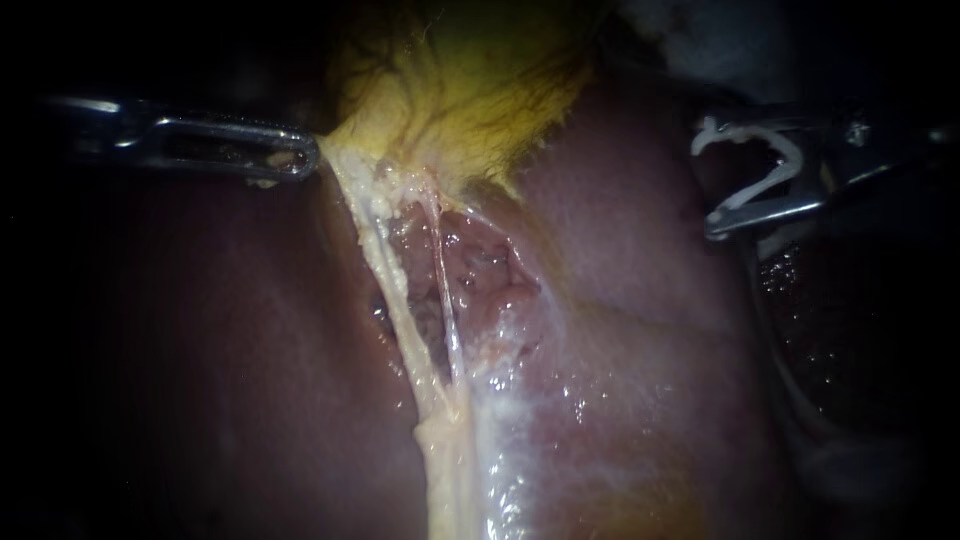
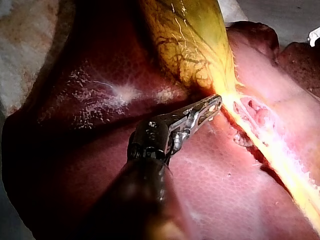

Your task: Clipping first clip left tube

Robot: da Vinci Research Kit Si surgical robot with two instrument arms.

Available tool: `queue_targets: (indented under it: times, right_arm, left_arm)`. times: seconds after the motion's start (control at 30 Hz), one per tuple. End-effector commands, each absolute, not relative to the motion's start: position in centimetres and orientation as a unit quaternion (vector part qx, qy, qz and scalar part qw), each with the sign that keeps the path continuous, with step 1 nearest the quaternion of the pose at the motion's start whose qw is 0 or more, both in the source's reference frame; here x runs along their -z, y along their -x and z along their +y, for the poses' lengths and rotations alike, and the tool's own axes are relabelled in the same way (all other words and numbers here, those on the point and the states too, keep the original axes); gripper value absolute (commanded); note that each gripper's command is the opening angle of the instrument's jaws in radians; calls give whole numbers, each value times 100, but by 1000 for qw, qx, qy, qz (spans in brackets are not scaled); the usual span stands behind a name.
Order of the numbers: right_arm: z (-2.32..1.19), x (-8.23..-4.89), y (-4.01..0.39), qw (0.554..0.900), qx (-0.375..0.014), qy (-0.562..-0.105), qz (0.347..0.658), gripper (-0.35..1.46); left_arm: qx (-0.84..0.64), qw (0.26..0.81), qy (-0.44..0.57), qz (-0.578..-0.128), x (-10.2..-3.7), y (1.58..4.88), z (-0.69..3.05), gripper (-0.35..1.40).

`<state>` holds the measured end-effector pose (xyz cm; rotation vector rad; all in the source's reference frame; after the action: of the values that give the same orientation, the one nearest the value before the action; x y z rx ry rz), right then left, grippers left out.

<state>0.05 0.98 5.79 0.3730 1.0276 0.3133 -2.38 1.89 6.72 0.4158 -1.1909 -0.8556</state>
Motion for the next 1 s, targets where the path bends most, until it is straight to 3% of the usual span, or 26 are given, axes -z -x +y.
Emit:
queue_targets:
  times: [0.03,0.63,1.0]
  right_arm:
    - [94,-579,-11,840,-149,-184,488,60]
    - [40,-612,-80,784,-198,-313,498,57]
    - [19,-636,-121,764,-209,-347,502,57]
  left_arm:
    - [388,723,-188,-539,-672,237,188,-35]
    - [388,724,-188,-539,-672,237,187,-35]
    - [388,724,-188,-539,-672,238,186,-35]
